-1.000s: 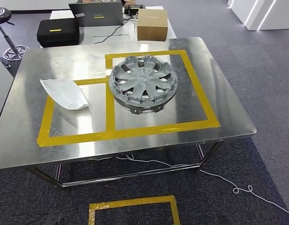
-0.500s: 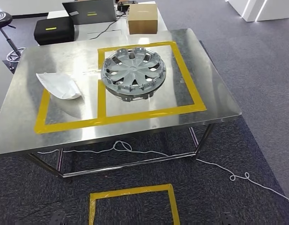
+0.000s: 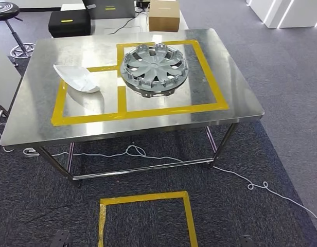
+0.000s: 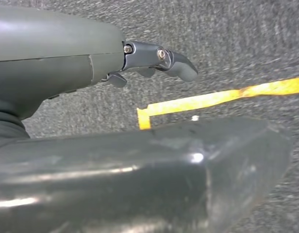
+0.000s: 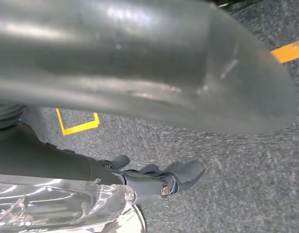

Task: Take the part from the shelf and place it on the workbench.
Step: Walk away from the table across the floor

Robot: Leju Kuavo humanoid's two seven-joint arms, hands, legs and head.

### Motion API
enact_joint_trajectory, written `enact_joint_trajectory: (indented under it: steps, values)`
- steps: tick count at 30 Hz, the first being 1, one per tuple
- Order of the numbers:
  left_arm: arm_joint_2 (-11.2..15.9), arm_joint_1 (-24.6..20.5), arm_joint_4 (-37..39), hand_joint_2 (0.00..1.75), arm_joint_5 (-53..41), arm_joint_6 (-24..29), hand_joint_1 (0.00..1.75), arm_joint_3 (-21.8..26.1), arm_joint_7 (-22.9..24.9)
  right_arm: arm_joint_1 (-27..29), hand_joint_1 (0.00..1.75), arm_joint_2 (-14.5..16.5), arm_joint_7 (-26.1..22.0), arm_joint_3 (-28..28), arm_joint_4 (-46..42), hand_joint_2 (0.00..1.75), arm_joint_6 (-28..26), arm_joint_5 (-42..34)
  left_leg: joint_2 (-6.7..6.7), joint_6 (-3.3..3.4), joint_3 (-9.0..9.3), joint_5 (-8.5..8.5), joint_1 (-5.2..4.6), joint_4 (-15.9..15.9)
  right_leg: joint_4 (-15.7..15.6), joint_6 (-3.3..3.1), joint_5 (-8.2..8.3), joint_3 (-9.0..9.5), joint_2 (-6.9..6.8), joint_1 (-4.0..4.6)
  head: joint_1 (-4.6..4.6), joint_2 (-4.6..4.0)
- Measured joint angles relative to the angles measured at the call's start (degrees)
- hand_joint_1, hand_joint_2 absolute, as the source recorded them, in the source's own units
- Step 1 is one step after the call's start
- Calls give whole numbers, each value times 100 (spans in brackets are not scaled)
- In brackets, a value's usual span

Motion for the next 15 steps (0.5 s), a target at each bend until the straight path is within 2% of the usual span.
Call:
enact_joint_trajectory:
  steps: [1, 2, 3, 4, 5, 6, 7, 8, 9, 10, 11, 12, 14, 15]
  values:
    - [1, 0, 2, 0, 0, 0, 0, -6, 0, -8, 0, 0, -2, 0, 0, 0, -1, -5, 2, -7, -93, 56, 0, 25, 231, 13, -9, 4, 0, -10, 1, 0]
    - [-1, 0, 4, 0, 0, 0, 0, -13, 0, -11, 0, 0, -4, 0, 0, 0, 0, -14, 4, -17, -179, 106, 0, 51, 234, 15, 124, 113, 0, -16, 2, 0]
    - [-4, 1, 8, 0, -1, 0, 0, -18, -1, -12, 0, 0, -8, -1, 0, 0, 1, -26, 5, -32, -256, 157, 1, 71, -1, 8, 335, 339, 0, -20, 2, 0]
    - [-7, 1, 11, 0, -2, 0, 0, -24, -1, -15, 0, 0, -12, -1, 0, 0, 1, -41, 4, -51, -313, 209, 2, 82, -420, -5, 507, 665, 5, -23, 3, 0]
    - [-8, 2, 14, 0, -4, 0, 0, -29, -1, -24, 0, 1, -17, -2, 0, 0, 2, -53, 2, -74, -352, 254, -2, 86, -930, -23, 593, 1040, 14, -23, 4, 0]
    - [-7, 1, 15, 0, -7, -2, 0, -39, -1, -40, 0, 2, -28, -3, 0, 0, 2, -65, 1, -102, -378, 305, -9, 88, -1412, -49, 596, 1367, 23, -19, 3, 0]
    - [-6, -5, 16, 0, -8, -5, 0, -52, -1, -59, 0, 3, -42, -4, 0, 0, 3, -74, 2, -132, -401, 358, -15, 89, -1749, -76, 546, 1573, 31, -12, 4, 0]
    - [-5, -12, 16, 0, -9, -10, 0, -64, -1, -72, 0, 4, -55, -4, 0, 0, 3, -82, 3, -160, -426, 410, -19, 87, -1921, -108, 511, 1652, 34, -3, 3, 0]
    - [-5, -15, 17, 0, -8, -15, 0, -74, -1, -73, 0, 5, -67, -5, 1, 0, 5, -95, 2, -192, -455, 465, -18, 86, -1979, -152, 514, 1621, 30, -1, 3, 0]
    - [-4, -12, 17, 0, -8, -17, 0, -79, 0, -68, 0, 6, -73, -8, 2, 0, 7, -108, 1, -222, -503, 433, -13, 118, -1974, -200, 553, 1552, 18, -2, 3, 0]
    - [-5, 0, 18, 0, -7, -20, 0, -83, 0, -60, 0, 7, -76, -11, 4, 0, 9, -120, -2, -251, -574, 284, -8, 242, -1967, -252, 608, 1481, 9, -7, -5, 0]
    - [-7, 15, 20, 0, -7, -23, 0, -89, 0, -53, 0, 7, -82, -16, 5, 0, 10, -131, -5, -278, -684, 19, -4, 503, -1969, -299, 675, 1410, 0, -12, -13, 0]
    - [-14, 30, 27, 0, -7, -26, 0, -103, 0, -52, 0, 4, -96, -26, 5, 0, 11, -140, -6, -310, -972, -633, 2, 1369, -1951, -348, 810, 1250, -5, -1, -30, 0]
    - [-15, 30, 29, 0, -7, -24, 0, -109, 0, -52, 0, 2, -101, -28, 5, 0, 12, -143, -6, -317, -1083, -821, 2, 1794, -1934, -356, 875, 1163, -7, 7, -31, 0]
